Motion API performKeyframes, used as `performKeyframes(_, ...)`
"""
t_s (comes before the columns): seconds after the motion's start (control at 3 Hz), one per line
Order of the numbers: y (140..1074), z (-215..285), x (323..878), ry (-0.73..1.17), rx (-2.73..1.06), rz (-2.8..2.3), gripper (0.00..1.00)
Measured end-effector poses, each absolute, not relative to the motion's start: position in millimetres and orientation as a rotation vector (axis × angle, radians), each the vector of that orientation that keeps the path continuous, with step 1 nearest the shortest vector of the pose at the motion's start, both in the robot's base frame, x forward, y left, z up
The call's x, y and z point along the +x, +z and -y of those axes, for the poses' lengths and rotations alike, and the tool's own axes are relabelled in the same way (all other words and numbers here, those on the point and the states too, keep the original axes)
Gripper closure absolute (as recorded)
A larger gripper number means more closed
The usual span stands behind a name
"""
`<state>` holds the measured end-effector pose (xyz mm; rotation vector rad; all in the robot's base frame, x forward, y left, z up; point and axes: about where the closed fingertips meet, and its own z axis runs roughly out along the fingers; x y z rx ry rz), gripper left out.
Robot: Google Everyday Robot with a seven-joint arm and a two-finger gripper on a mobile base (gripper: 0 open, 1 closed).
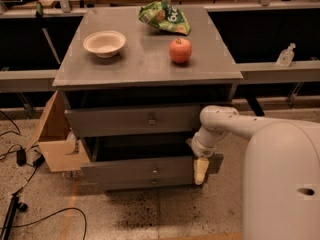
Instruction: Open middle drawer
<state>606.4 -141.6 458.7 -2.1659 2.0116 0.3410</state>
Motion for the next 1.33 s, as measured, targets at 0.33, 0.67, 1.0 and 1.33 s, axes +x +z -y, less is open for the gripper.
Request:
performKeyframes(0.33, 444, 143, 613, 0.344, -2.184, -2.001, 0.00)
performKeyframes(0.67, 434, 145, 614, 0.347, -2.202, -2.004, 0.18)
performKeyframes(1.0, 432, 149, 609, 0.348, -2.205, -2.025, 0.41)
performKeyframes(1.33, 432, 152, 595, 0.363, -2.197, -2.054, 0.65)
